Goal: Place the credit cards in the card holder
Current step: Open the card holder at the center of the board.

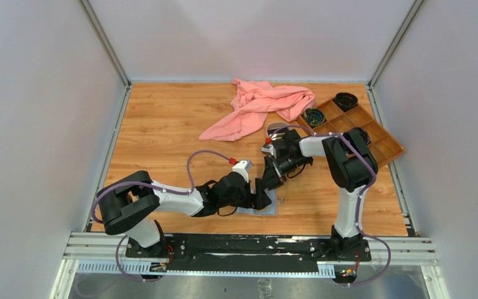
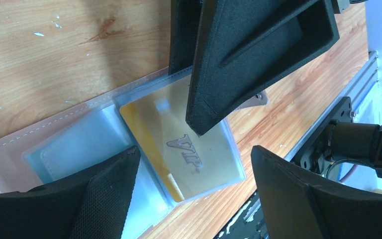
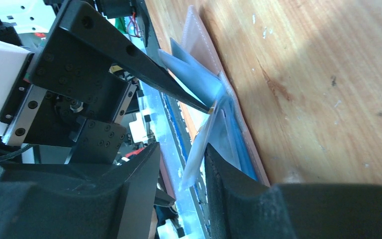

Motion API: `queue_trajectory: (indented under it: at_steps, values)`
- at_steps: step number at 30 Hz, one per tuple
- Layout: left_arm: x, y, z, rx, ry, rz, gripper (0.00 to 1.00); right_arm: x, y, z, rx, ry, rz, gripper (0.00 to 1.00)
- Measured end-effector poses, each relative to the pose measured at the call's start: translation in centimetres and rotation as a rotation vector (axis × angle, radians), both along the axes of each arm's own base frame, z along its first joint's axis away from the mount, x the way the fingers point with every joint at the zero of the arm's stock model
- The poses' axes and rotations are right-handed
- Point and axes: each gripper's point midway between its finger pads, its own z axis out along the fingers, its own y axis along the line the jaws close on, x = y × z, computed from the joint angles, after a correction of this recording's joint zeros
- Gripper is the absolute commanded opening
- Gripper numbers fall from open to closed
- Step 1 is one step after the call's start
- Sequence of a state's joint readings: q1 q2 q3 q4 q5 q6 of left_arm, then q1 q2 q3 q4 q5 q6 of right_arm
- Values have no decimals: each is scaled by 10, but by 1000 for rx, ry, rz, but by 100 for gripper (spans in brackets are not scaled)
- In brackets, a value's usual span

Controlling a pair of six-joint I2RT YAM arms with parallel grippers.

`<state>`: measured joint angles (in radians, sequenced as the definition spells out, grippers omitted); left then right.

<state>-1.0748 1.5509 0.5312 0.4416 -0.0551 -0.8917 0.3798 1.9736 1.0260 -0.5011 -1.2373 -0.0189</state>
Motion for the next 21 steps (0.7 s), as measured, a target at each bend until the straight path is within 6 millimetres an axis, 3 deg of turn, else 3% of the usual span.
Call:
queue_trajectory:
  at_steps: [7, 13, 21]
  values:
    - [-1, -1, 2, -10, 1, -5, 90, -6, 7, 10, 35, 63, 3, 41]
    - [3, 7, -5, 10, 10, 33, 49, -16, 13, 14, 43, 95, 31, 42]
    - [4, 21, -13, 19, 32, 86, 42, 1, -2, 20, -47, -100, 7, 43]
